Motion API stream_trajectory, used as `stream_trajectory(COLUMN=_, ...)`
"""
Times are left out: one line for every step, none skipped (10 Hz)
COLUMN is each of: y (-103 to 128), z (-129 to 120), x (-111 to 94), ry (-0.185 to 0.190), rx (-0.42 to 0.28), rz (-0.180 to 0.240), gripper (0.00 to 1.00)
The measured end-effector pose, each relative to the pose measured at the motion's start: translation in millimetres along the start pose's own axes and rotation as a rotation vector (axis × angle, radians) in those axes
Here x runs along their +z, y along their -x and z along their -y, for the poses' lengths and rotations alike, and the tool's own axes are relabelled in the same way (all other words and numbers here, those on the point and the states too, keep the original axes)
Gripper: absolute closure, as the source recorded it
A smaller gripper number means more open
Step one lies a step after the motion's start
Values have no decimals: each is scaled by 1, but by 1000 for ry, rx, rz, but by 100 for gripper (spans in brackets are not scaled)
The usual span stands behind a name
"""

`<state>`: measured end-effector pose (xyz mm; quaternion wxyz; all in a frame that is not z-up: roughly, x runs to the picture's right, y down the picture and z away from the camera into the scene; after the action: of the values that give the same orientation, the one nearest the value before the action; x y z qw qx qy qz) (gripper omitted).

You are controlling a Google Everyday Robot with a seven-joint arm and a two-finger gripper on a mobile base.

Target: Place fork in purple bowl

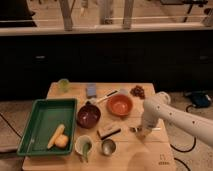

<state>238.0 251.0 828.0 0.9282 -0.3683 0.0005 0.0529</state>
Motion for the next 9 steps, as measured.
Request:
stream_trajectory(y=0, z=-2, x=-1, ry=4, rx=-2, rz=-2, gripper=84)
stream_trajectory(y=-3, z=-3, x=-2, ry=8, rx=0, rz=-5, gripper=94)
stream_trajectory(y=-3, z=-4, x=-3, ry=9, rx=1, rz=-6, gripper=99)
stream_trajectory(y=-3, z=-4, x=-3, ry=8, rx=-1, rz=-6, gripper=100)
stream_trajectory(y=-3, z=-4, x=-1, ry=9, rx=-9, rz=-3, gripper=100)
stream_trajectory(y=-3, z=-4, x=0, ry=6, rx=-15, rz=0, gripper=100)
stream_trajectory(y=-2, z=-4, x=-1, ry=6, rx=-15, rz=1, gripper=100)
stream_trajectory(y=-2, z=-5, x=-1, ry=8, rx=-17, rz=1, gripper=100)
stream_trajectory(y=-2, z=-5, x=-1, ry=9, rx=-16, rz=1, gripper=100)
